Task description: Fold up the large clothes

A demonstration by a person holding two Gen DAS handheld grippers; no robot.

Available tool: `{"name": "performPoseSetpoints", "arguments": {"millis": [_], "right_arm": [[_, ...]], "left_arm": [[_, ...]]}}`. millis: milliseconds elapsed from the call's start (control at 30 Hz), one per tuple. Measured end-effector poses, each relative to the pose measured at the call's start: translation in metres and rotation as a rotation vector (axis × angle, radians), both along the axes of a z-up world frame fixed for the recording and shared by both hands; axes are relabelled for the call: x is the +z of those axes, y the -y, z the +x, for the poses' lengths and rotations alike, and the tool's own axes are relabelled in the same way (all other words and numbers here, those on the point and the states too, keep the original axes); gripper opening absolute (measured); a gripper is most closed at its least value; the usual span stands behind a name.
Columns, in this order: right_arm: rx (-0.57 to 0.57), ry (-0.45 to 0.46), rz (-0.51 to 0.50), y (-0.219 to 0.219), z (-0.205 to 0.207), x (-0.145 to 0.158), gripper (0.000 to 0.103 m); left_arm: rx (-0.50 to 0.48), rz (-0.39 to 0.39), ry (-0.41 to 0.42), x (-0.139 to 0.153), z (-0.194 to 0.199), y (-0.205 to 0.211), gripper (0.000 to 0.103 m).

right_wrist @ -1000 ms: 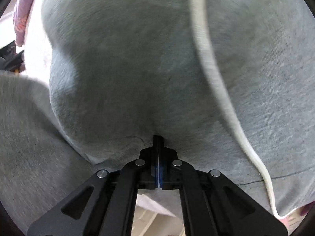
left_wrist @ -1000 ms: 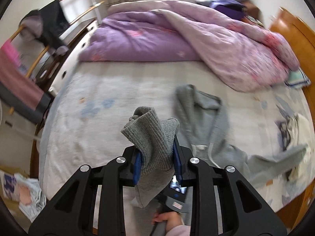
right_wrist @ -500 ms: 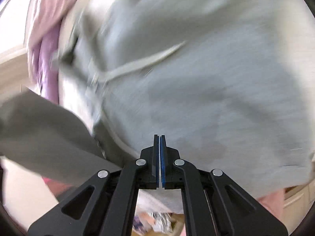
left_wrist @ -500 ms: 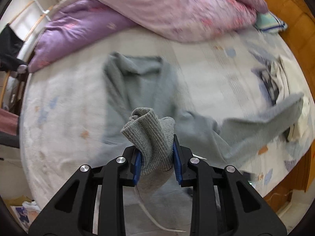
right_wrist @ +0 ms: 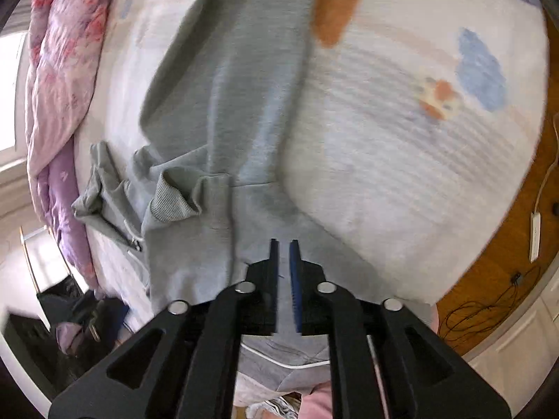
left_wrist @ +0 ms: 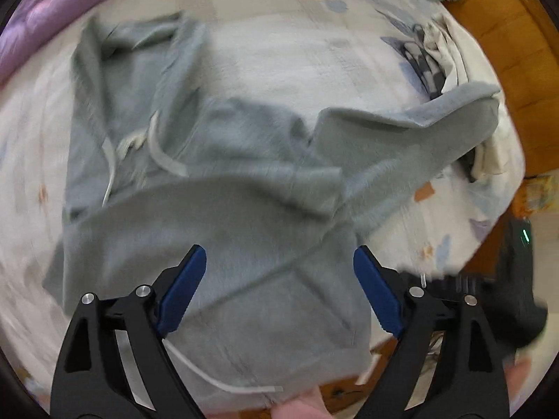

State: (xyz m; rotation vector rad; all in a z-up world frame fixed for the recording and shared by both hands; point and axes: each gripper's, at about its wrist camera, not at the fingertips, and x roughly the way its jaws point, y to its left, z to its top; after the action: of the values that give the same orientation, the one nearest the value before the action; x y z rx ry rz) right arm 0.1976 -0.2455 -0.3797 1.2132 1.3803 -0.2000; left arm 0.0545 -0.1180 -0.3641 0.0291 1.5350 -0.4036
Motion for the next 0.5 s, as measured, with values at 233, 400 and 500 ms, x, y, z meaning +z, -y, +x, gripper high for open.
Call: {"name": "performPoseSetpoints", "arguments": {"millis": [233,400,500], "right_arm": [[0.253,0.026,-0.070,-0.047,0.077,-0.006,0.049],[0.327,0.041,-0.199,-0.065,0.120,-0.006,0.049],[0.357,-0.037,-0.245,-0.075,0.140,-0.016,0.007]], "left_arm": [[0.388,0.107,-0.179,-0.041,-0.047,-0.153,0.081],[0.777,0.073,-0.310,-0.072,-0.080,-0.250,0.064],[0.845,0.101,-0.312,-0.072,-0.086,-0.275,0.064]]}}
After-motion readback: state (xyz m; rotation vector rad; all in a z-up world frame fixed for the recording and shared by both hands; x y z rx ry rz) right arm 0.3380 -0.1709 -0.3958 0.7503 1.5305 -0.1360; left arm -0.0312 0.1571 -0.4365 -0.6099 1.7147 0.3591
